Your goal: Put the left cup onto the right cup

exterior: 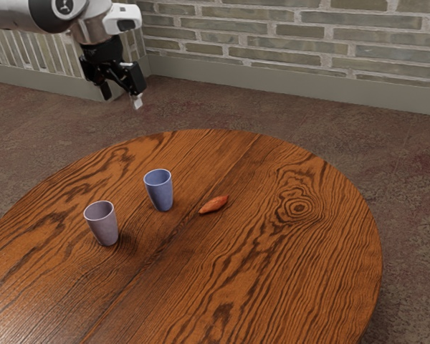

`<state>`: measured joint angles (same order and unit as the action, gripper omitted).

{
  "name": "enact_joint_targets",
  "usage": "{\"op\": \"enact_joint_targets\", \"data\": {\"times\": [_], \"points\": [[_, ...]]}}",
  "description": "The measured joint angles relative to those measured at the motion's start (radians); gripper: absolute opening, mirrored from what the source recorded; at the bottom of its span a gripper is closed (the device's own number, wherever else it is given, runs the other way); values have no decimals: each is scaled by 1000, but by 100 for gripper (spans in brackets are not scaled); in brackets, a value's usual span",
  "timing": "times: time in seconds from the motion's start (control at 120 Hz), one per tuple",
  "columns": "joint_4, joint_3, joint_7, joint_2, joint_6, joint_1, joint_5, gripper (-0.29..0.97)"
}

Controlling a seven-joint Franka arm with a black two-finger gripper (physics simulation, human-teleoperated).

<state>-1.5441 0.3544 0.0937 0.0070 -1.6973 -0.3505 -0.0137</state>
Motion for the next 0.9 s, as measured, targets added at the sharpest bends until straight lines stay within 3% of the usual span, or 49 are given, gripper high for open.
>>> {"op": "enact_joint_targets", "data": {"times": [0.217,0.358,0.5,0.683,0.9], "points": [[-21,-4,19,13,46,-22,-30,66],[-193,-4,29,-81,42,-47,-44,66],[-384,-5,38,-169,5,56,-58,66],[-553,-5,52,-172,-109,84,-68,66],[-650,-5,67,-159,-258,161,-70,66]]}}
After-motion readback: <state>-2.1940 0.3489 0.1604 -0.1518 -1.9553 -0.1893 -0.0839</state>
